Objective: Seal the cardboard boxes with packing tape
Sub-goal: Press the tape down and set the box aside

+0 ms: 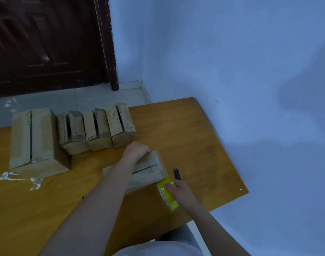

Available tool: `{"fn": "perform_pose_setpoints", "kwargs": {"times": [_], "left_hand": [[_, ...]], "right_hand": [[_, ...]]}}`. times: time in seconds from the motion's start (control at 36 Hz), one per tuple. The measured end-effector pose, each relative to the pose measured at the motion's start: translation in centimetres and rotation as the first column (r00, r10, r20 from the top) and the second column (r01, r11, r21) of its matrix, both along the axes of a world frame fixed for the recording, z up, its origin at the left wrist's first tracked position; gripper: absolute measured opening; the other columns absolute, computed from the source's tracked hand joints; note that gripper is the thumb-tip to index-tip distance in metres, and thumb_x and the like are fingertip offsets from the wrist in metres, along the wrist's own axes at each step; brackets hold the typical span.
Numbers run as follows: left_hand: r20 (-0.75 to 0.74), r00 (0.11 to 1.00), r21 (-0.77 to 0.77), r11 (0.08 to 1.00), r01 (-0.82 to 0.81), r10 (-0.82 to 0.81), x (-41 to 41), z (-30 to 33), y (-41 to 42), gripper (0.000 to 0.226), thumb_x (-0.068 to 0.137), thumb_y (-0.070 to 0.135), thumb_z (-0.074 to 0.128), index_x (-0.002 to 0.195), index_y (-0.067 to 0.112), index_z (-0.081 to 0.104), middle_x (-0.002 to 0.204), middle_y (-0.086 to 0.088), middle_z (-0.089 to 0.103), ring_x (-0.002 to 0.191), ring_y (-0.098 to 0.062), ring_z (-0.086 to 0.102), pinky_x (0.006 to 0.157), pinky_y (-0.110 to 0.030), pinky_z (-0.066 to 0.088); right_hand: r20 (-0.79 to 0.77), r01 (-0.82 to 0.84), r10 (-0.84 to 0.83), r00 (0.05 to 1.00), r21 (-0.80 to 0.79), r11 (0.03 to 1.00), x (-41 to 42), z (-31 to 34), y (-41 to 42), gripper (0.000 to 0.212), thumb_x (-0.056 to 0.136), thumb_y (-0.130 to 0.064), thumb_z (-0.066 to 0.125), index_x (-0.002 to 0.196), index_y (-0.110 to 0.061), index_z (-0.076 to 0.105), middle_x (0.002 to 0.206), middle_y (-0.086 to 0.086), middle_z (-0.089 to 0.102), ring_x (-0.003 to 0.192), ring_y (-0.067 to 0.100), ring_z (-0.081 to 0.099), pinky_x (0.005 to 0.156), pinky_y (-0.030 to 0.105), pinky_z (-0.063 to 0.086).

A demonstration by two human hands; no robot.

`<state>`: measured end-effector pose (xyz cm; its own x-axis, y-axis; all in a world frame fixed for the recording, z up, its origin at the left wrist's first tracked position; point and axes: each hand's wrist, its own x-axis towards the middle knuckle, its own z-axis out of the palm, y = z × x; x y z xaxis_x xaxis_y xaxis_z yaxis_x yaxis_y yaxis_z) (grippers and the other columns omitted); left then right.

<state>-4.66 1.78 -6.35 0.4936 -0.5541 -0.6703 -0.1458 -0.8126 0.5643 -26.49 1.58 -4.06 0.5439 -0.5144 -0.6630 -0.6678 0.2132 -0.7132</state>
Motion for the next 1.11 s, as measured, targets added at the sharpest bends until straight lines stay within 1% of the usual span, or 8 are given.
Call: {"fn": "perform_pose_setpoints", "kwargs": {"times": [0.11,0.17,0.33,0.42,0.53,0.72,0.92,1.11], "left_hand": [[0.072,0.997,-0.003,1.0,-0.01,0.011,-0.7,-0.3,-0.3,0.014,0.086,0.02,0.052,0.075,0.013,0.058,0.088,-0.006,0.06,0.074,-0.02,0.055,0.062,-0.028,0.04],[0.215,0.977,-0.044,0.999,0.001,0.008,-1.4,-0.4,-0.2,0.015,0.089,0.019,0.049,0.09,0.016,0.064,0.096,-0.003,0.06,0.085,-0.023,0.057,0.066,-0.029,0.043],[0.585,0.792,-0.517,0.833,0.199,0.174,-2.8,-0.2,1.8,0.013,0.094,0.018,0.057,0.1,0.009,0.062,0.088,-0.005,0.06,0.084,-0.023,0.058,0.066,-0.031,0.046],[0.676,0.737,-0.395,0.851,0.345,0.015,-4.1,0.4,3.8,0.012,0.095,0.021,0.055,0.095,0.01,0.061,0.084,-0.002,0.056,0.079,-0.021,0.056,0.058,-0.028,0.04],[0.761,0.623,-0.215,0.838,0.502,-0.179,-6.7,-1.1,6.7,0.025,0.093,0.032,0.054,0.102,0.011,0.065,0.103,-0.004,0.058,0.098,-0.025,0.051,0.082,-0.036,0.048],[0.792,0.576,-0.114,0.877,0.466,-0.203,-8.9,-1.8,8.1,0.07,0.091,0.06,0.027,0.131,0.01,0.055,0.124,-0.005,0.054,0.118,-0.024,0.047,0.095,-0.037,0.047],[0.774,0.533,0.03,0.86,0.509,-0.343,-8.9,-2.0,8.1,0.088,0.084,0.072,0.041,0.146,0.009,0.035,0.14,-0.007,0.041,0.132,-0.026,0.036,0.108,-0.038,0.035],[0.787,0.477,0.119,0.856,0.503,-0.39,-9.4,-1.9,8.3,0.102,0.071,0.08,0.033,0.136,0.004,0.049,0.13,-0.013,0.055,0.12,-0.03,0.053,0.103,-0.04,0.041]], "right_hand": [[0.025,0.006,-0.007,1.0,0.038,0.999,-0.2,-0.1,0.0,0.028,0.098,-0.02,0.048,0.095,0.003,0.062,0.073,0.018,0.054,0.054,0.014,0.059,0.049,0.016,0.044],[0.045,0.012,-0.014,0.999,0.031,0.999,-0.3,-0.4,-0.2,0.037,0.098,-0.023,0.049,0.111,0.011,0.059,0.097,0.032,0.061,0.083,0.032,0.067,0.056,0.022,0.053],[0.104,0.049,-0.052,0.993,0.031,0.998,-0.5,-0.5,0.4,0.04,0.098,-0.03,0.049,0.117,0.003,0.06,0.117,0.027,0.061,0.106,0.037,0.06,0.065,0.016,0.051],[0.177,0.08,-0.092,0.98,0.073,0.994,-0.8,-0.8,0.8,0.048,0.093,-0.04,0.054,0.107,0.004,0.062,0.099,0.026,0.066,0.095,0.037,0.064,0.072,0.03,0.053],[0.23,0.115,-0.148,0.962,0.15,0.982,-1.2,-1.3,0.7,0.041,0.087,-0.035,0.058,0.104,0.002,0.064,0.086,0.014,0.063,0.082,0.025,0.06,0.072,0.033,0.049],[0.225,0.08,-0.067,0.972,-0.05,0.996,-1.7,-3.2,0.6,0.021,0.095,-0.024,0.055,0.087,-0.009,0.066,0.064,-0.006,0.059,0.059,0.008,0.057,0.057,0.023,0.044],[-0.007,-0.01,0.008,1.0,-0.265,0.964,-1.0,-6.6,1.6,0.04,0.096,-0.045,0.043,0.065,-0.02,0.043,0.056,-0.007,0.039,0.049,0.003,0.036,0.05,0.018,0.029],[0.047,-0.019,0.039,0.998,-0.376,0.926,-2.0,-7.3,2.7,0.029,0.098,-0.044,0.033,0.08,-0.025,0.045,0.063,-0.006,0.049,0.052,0.003,0.045,0.051,0.022,0.036]]}}
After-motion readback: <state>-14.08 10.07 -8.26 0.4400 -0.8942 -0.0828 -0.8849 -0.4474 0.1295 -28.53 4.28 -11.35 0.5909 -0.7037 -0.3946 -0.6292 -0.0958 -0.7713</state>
